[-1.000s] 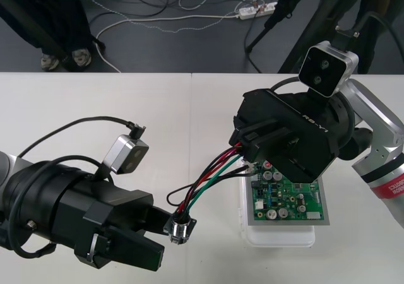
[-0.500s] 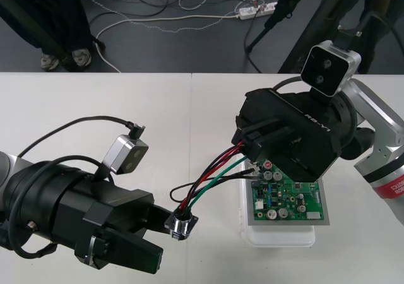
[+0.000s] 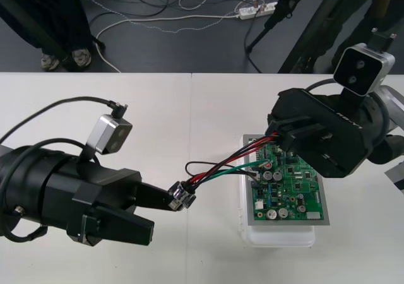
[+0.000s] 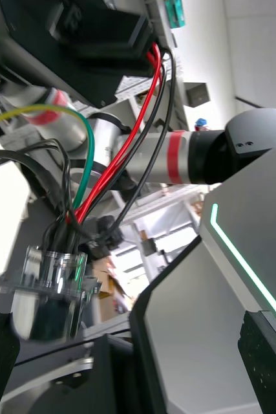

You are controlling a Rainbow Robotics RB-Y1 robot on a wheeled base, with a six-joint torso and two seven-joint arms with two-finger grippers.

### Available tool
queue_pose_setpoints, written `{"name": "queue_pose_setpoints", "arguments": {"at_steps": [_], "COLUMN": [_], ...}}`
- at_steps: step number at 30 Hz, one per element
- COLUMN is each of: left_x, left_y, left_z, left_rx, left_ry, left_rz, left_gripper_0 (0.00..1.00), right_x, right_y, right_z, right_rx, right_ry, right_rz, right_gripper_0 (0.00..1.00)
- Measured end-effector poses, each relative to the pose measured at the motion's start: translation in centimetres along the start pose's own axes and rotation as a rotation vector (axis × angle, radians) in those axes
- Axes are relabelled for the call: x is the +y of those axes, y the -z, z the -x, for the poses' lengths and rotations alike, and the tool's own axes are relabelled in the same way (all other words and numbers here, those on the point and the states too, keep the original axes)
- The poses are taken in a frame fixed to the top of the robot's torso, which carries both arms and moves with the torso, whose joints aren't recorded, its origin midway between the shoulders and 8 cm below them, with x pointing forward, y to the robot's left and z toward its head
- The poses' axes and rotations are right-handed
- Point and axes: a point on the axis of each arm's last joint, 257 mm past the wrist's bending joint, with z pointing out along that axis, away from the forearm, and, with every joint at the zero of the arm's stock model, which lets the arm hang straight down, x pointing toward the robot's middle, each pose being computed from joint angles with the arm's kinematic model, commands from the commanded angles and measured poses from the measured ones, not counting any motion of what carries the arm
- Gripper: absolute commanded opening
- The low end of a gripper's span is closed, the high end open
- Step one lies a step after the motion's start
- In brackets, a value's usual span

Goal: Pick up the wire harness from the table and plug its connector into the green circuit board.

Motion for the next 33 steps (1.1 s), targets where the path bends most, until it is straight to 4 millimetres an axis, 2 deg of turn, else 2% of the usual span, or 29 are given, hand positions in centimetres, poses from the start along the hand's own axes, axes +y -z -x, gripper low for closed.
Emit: {"name": "queue_pose_setpoints", "arguments": {"at_steps": [7, 16, 25, 30, 33], "left_x": [1.0, 2.5, 1.7, 1.0, 0.5], "left_y": [1.1, 2.2, 2.9, 3.3, 3.9], "left_z": [2.2, 6.2, 8.5, 9.3, 10.4], "left_rx": [-0.024, -0.086, -0.110, -0.114, -0.142], "left_ry": [-0.089, -0.243, -0.338, -0.399, -0.439], "left_rz": [0.081, 0.192, 0.213, 0.211, 0.207], "left_gripper_0": [1.00, 1.00, 1.00, 1.00, 1.00], "right_x": [0.5, 0.8, 1.2, 0.8, 0.6], "right_y": [2.1, 4.0, 5.6, 6.6, 7.0], "right_z": [0.5, 2.1, 1.9, 0.9, 1.1], "right_rx": [0.011, 0.004, 0.006, 0.081, 0.101], "right_ry": [0.011, 0.068, 0.064, 0.094, 0.129], "right_rz": [-0.067, -0.133, -0.190, -0.242, -0.268], "right_gripper_0": [0.00, 0.00, 0.00, 0.00, 0.00]}}
